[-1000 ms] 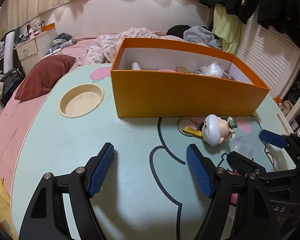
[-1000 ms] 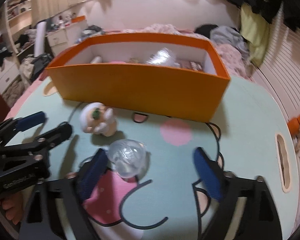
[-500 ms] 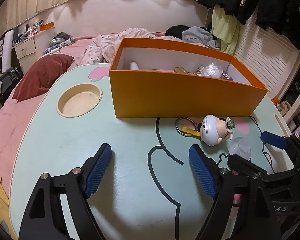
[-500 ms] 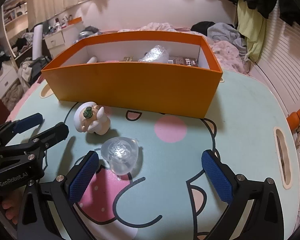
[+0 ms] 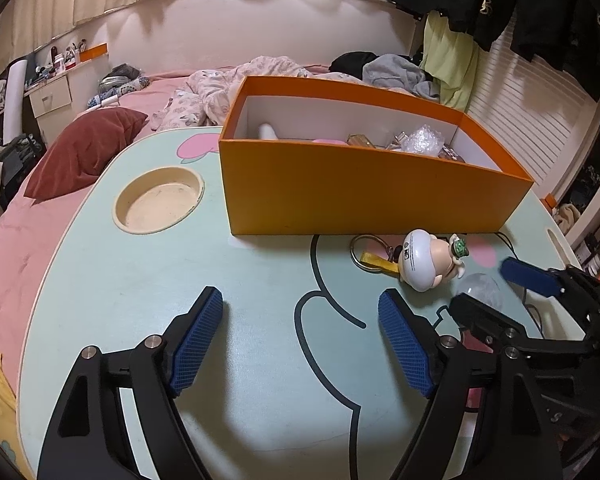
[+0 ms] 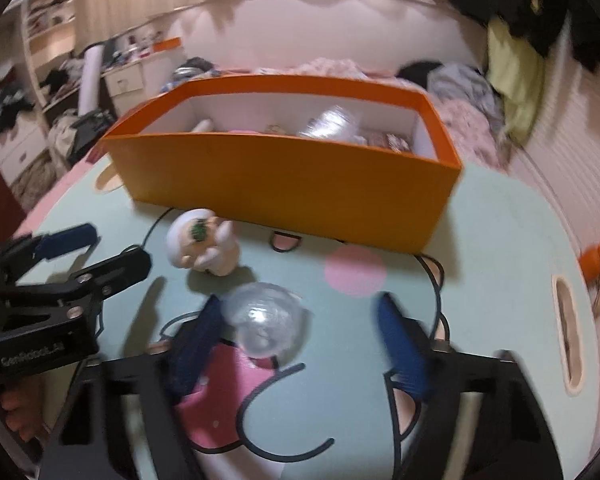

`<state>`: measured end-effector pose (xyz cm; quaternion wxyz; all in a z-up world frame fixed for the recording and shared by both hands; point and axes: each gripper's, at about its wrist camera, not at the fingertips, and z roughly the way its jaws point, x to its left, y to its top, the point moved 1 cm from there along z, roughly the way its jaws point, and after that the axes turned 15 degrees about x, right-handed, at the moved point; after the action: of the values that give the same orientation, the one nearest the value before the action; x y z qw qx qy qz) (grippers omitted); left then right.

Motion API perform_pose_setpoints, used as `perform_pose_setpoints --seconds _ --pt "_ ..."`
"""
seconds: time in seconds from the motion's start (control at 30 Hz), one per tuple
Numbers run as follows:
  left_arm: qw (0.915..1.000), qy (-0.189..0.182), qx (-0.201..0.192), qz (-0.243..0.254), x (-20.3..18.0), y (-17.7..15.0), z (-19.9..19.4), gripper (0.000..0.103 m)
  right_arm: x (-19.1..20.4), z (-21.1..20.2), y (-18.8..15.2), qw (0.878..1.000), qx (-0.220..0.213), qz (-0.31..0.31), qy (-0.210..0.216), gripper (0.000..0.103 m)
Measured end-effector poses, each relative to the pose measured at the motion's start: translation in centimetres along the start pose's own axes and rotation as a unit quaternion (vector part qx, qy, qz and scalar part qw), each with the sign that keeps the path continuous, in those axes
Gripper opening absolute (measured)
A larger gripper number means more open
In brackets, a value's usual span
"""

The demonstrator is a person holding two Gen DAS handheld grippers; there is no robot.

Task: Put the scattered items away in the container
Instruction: 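Grasp the clear crystal piece with the right gripper while the left grasps the white figurine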

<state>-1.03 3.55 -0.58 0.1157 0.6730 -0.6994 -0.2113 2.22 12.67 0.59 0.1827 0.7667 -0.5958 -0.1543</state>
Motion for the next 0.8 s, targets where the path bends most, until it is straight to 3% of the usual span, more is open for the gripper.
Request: perform_pose_setpoints --seconds 0.03,0.07,0.27,0.43,0.57,0.7,0.8 --pt "1.0 -0.001 0.0 0.0 0.0 0.0 0.0 0.08 0.0 0.0 0.0 1.0 -0.002 -0.006 0.003 0.049" --pt "1.0 -0.002 0.0 -0.001 0.0 0.0 0.0 0.08 0.1 0.0 0.0 1.0 -0.004 -0.01 0.008 0.037" --pt "1.0 -0.004 -0.002 -0.002 0.0 -0.1 0.0 0.08 -0.2 -0.2 0.1 0.999 0.001 -0.012 0.043 0.037" --pt "0.9995 -0.03 -0.008 -0.003 0.1 -0.2 -0.3 0.08 -0.3 -0.4 0.0 0.999 -0.009 -0.006 0.04 0.037" --pt "0.9975 -0.047 -0.051 0.016 -0.5 -0.5 -1.8 0.08 -0.6 -1.0 -0.1 0.999 -0.025 0.004 0.037 0.037" --pt "0.9955 -0.075 -0.026 0.052 -2.6 0.2 -1.6 0.08 -1.6 -1.5 0.0 0.998 -0.042 0.029 0.025 0.037" --pt "0.9953 -0.068 -0.021 0.067 -4.3 1.0 -1.1 0.08 -2.6 -1.6 -0.1 0.997 -0.049 0.058 0.013 0.037"
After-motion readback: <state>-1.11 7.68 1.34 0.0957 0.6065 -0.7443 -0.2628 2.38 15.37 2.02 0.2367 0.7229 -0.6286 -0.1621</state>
